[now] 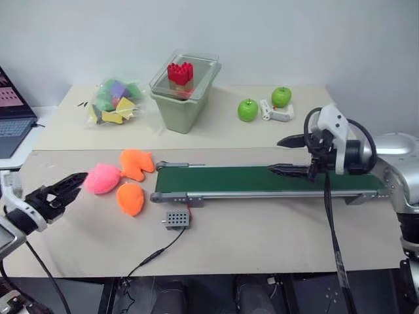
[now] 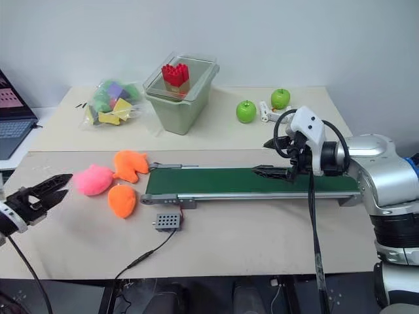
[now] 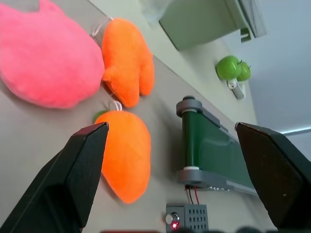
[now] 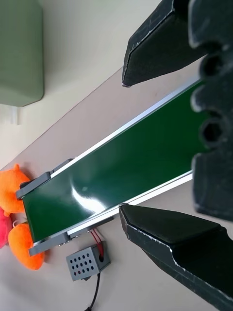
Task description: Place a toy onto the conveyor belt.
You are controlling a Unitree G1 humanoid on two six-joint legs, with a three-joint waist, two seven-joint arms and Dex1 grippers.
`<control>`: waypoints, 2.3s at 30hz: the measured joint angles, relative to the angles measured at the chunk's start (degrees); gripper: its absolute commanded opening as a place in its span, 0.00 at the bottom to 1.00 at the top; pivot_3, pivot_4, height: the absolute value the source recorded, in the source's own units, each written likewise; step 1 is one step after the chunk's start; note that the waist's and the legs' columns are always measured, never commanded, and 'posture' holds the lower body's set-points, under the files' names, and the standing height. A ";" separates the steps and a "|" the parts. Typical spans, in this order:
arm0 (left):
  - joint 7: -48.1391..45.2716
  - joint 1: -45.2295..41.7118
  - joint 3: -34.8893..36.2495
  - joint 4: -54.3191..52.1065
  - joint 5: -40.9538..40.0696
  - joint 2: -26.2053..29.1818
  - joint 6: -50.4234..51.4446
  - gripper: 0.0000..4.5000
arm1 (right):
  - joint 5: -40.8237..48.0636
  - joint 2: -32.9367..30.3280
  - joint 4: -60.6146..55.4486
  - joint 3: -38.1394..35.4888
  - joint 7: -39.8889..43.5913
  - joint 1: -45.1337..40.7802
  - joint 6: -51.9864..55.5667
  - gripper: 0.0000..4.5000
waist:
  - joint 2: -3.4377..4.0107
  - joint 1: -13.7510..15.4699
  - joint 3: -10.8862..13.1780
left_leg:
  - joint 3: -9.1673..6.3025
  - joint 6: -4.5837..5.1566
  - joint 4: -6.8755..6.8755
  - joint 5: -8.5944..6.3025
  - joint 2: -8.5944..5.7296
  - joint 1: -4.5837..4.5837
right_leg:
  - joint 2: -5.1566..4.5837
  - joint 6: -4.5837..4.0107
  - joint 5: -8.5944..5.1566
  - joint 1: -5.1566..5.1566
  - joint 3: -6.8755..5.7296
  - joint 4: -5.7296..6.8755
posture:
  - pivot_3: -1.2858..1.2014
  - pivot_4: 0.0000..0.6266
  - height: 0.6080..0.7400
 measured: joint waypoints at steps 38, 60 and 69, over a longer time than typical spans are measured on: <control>-13.13 -9.65 -12.64 40.05 9.40 -3.06 -33.85 0.99 | 17.90 -1.80 -7.62 -8.59 -0.38 -2.36 10.28 1.00 | -0.04 1.43 -0.02 | -0.01 -0.05 -0.01 0.02 -0.09 -0.01 | -0.06 0.00 0.00 0.02 -0.07 0.01 | 0.52 0.24 1.00; -19.25 -21.70 -15.13 55.81 14.09 -2.28 -42.36 0.24 | 18.06 -5.17 -9.07 -8.82 -2.99 -2.95 11.56 1.00 | -0.05 1.01 -0.02 | -0.02 -0.04 -0.01 0.02 -0.11 -0.10 | -0.07 0.01 0.00 -0.04 -0.09 0.04 | 0.52 0.24 1.00; -13.15 -13.13 -10.82 25.19 5.31 -2.94 -32.68 0.24 | 17.22 -5.18 -8.33 -8.60 -3.20 -2.94 11.46 1.00 | -0.17 0.79 0.04 | -0.15 -0.05 -0.02 0.02 -0.08 -0.22 | -0.15 0.01 0.01 -0.08 -0.10 -0.03 | 0.52 0.24 1.00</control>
